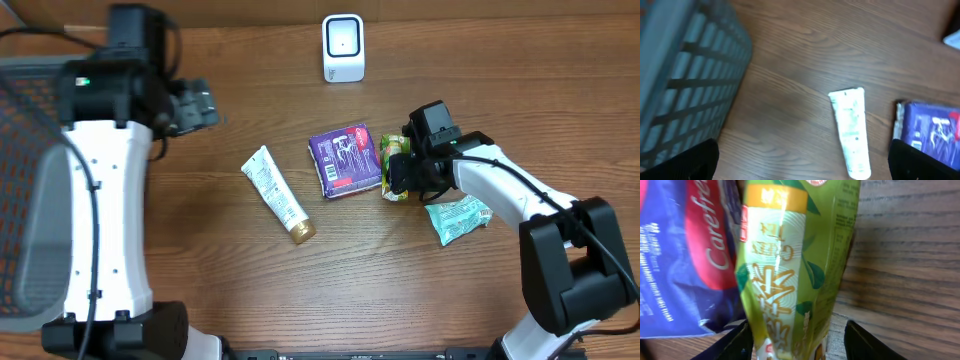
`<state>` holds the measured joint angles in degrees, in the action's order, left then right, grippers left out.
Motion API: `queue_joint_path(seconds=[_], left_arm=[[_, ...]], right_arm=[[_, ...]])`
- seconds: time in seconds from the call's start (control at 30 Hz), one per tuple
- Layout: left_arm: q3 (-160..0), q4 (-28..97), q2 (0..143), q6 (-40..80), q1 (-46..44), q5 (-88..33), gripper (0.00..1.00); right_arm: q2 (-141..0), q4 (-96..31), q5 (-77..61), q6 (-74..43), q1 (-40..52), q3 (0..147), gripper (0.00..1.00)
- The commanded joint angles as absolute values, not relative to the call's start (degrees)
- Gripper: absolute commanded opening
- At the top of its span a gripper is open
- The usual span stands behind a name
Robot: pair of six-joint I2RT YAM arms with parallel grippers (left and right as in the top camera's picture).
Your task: Scan the item barcode
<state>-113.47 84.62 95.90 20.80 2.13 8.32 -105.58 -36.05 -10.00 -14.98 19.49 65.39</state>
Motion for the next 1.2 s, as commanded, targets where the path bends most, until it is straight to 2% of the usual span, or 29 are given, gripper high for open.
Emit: queue_joint_path(seconds=[0.0,0.13,0.47,0.63,0.73,0.87,1.0,1.17], left_arm=[[-113.0,84.8,95.9,16.0,4.7,4.7,1.00],[-113.0,85.0,95.9,10.8,5.0,5.3,1.00],[-113.0,85.0,95.9,10.7,4.9,6.1,1.00],[-113.0,85.0,95.9,10.7,4.9,6.1,0.99],[-113.0,85.0,95.9,10.7,4.9,6.1,1.00],[-113.0,85.0,95.9,10.7,4.9,6.1,1.00],[-113.0,85.0,95.9,10.7,4.9,6.1,1.00],[-113.0,85.0,95.9,10.7,4.9,6.1,0.99]], right_arm=[[-106.5,-36.0,-10.6,-15.2,19.4,65.3,0.55],[-106.7,-36.0,-13.8,-16.7,19.6,65.2,0.54],[-108.9,-36.6,-12.9,-19.2,19.6,65.3,0.52],[-108.9,-36.0,-12.3,-21.1,19.7,65.3,0.44],[-108.9,-35.8,-12.8,-21.3,19.6,65.3,0.29],[-108.9,-35.7,-16.6,-21.1,19.5,65.8,0.20],[-108.7,-37.4,-23.5,-16.9,18.5,67.5,0.06],[-105.8,-43.1,-30.8,-10.1,14.8,71.0,0.04]])
